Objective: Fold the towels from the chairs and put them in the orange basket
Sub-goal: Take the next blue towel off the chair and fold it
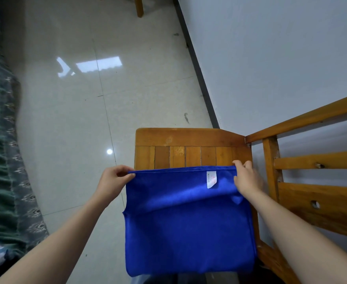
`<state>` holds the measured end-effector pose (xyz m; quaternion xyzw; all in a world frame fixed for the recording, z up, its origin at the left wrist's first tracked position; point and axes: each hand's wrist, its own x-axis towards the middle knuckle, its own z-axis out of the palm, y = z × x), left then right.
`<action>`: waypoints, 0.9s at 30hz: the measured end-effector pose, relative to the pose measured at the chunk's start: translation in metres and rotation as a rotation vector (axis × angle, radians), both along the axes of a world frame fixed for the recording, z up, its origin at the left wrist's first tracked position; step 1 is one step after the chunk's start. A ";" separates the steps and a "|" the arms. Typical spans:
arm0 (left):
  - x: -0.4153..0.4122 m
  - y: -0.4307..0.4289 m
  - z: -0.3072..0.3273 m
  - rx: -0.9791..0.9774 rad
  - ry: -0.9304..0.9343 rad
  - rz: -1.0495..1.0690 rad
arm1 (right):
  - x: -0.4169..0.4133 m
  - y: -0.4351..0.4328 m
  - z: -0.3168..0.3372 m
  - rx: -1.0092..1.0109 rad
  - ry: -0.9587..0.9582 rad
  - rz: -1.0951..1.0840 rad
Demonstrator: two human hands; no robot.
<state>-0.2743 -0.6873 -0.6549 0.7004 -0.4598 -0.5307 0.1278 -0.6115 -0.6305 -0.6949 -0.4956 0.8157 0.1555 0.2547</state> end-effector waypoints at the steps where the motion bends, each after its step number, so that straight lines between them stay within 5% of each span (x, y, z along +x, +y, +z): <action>1: 0.002 0.001 -0.001 -0.006 0.001 0.005 | 0.002 -0.002 0.000 0.001 0.031 0.024; 9: 0.011 0.012 0.003 0.014 0.052 0.090 | 0.000 -0.008 0.013 0.073 0.052 0.243; 16: 0.031 0.012 0.044 -0.012 0.167 0.197 | -0.002 -0.006 0.078 -0.114 -0.404 -0.296; 21: 0.057 0.005 0.117 -0.102 0.412 0.283 | -0.013 -0.005 0.174 -0.308 -0.756 -0.430; 27: 0.071 -0.014 0.183 -0.349 0.425 0.184 | -0.021 -0.010 0.228 -0.421 -1.246 -0.592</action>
